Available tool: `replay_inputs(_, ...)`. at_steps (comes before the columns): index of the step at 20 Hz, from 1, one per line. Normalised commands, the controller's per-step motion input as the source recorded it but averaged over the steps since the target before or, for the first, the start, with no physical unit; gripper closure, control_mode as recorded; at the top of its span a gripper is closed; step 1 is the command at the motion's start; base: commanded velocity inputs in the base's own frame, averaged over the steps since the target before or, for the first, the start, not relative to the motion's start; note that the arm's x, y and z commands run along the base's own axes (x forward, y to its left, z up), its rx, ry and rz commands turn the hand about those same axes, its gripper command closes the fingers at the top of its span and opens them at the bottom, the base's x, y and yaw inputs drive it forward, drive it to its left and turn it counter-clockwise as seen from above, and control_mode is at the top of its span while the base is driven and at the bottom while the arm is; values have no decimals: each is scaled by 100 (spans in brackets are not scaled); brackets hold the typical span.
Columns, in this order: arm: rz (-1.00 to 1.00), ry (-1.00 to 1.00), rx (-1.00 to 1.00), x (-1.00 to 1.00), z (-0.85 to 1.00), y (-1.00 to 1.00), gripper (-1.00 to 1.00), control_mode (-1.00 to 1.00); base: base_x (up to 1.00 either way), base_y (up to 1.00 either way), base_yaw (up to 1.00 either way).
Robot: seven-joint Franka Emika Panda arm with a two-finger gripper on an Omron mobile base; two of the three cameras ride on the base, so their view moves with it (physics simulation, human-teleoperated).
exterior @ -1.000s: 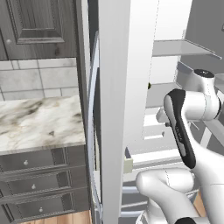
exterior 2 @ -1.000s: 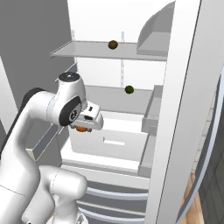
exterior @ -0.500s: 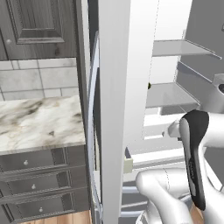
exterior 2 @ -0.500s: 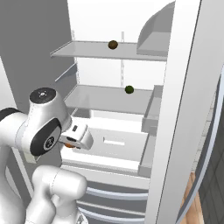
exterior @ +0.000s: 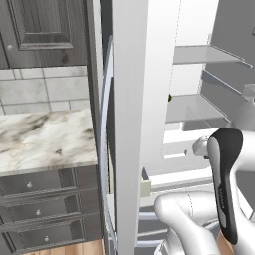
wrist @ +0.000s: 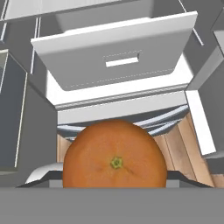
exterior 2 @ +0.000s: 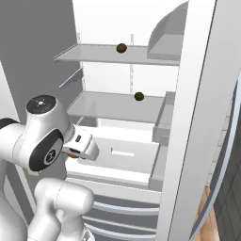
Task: Pick up the tangerine and kiwi from the fridge and place one fruit on each plate on the dining counter.
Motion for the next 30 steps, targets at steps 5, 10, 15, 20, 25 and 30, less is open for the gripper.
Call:
replay_inputs(5,0,0,0,-3,0,0,100,100,-30,0,0)
replay_inputs(10,0,0,0,0,0,0,100,100,-100,14,-1)
replay_inputs(15,0,0,0,0,0,0,100,100,-100,52,9)
replay_inputs(20,0,0,0,0,0,0,100,100,-64,73,50)
replay_inputs(25,0,0,0,0,0,0,100,100,-37,56,80)
replay_inputs(30,0,0,0,0,0,0,100,100,5,36,83)
